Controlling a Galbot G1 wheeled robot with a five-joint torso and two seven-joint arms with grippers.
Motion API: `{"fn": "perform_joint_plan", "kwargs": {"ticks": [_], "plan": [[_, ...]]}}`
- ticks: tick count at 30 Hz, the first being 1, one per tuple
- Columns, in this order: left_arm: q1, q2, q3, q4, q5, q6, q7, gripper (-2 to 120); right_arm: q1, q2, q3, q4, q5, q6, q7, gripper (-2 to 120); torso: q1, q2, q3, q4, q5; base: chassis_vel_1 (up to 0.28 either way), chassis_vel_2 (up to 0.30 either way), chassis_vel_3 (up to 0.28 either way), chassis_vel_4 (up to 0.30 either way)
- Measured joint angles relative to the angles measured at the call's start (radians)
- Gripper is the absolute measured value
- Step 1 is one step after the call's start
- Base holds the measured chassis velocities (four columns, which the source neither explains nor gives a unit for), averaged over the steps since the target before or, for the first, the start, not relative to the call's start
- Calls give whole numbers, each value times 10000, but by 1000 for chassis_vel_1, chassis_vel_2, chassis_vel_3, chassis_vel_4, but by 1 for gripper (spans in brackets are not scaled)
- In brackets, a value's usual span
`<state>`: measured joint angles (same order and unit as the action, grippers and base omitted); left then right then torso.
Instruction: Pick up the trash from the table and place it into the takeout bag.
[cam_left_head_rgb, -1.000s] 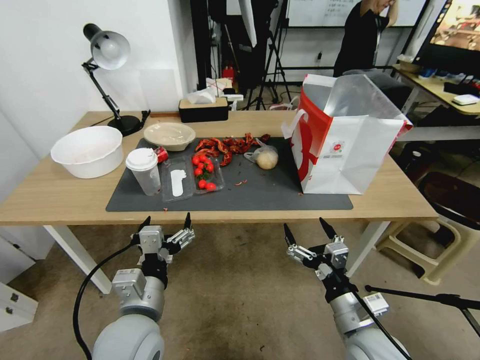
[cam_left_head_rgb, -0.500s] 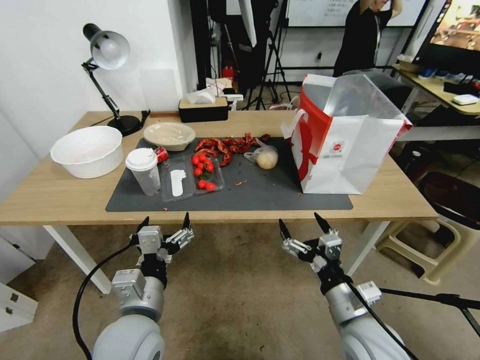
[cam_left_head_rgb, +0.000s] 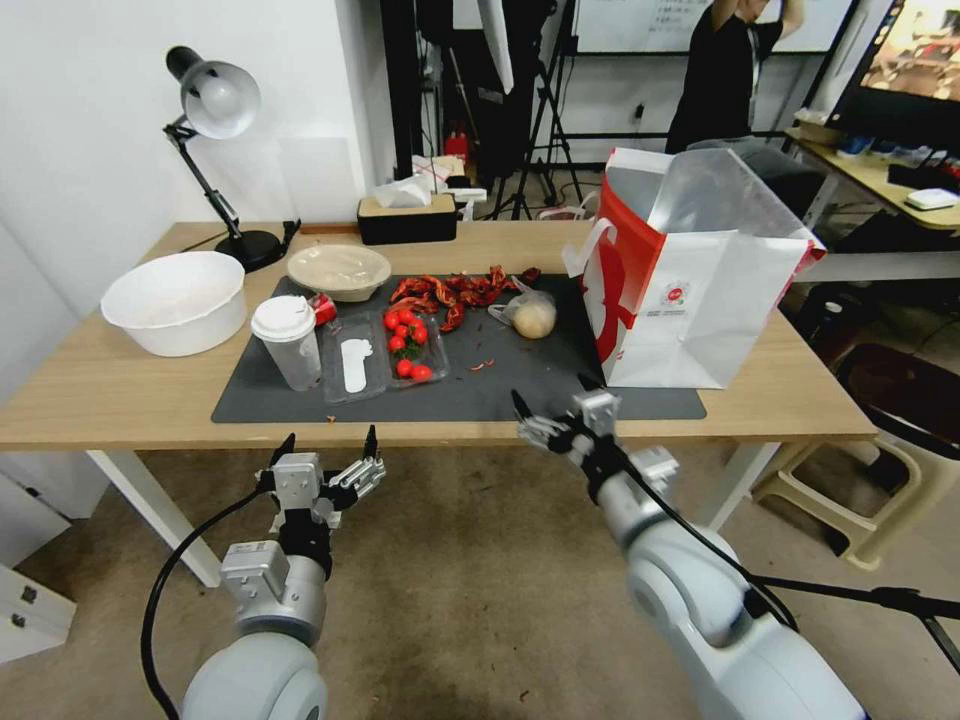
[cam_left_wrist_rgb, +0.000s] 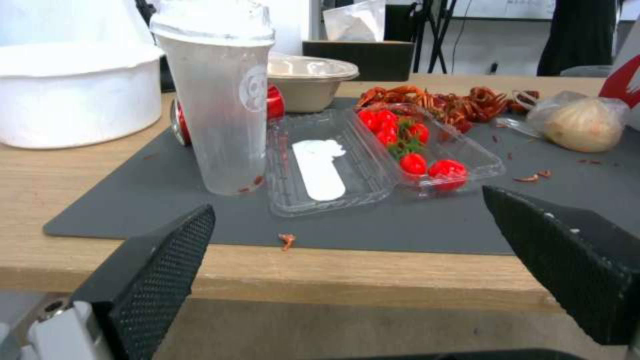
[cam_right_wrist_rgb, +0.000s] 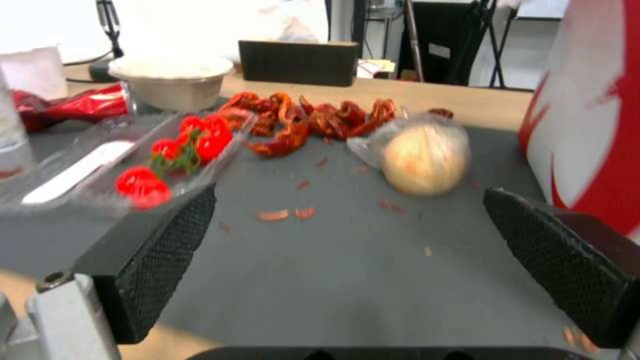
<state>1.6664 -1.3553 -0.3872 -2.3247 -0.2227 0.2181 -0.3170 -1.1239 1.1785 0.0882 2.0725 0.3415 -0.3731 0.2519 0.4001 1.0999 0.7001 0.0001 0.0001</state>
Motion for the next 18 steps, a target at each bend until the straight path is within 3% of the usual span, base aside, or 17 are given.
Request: {"fn": "perform_joint_plan", "kwargs": {"ticks": [9, 18], "plan": [[37, -41, -95, -27, 5, -29, 0, 100, 2029, 517, -1082, -776, 794, -1564, 2341, 100, 1, 0, 0, -1, -2, 0, 0, 0, 0], [0, -66, -77, -53, 7, -35, 0, 100, 3086, 883, -1089, -1367, 1663, -2354, 3457, 100, 0, 0, -1, -2, -2, 0, 0, 0, 0]]}}
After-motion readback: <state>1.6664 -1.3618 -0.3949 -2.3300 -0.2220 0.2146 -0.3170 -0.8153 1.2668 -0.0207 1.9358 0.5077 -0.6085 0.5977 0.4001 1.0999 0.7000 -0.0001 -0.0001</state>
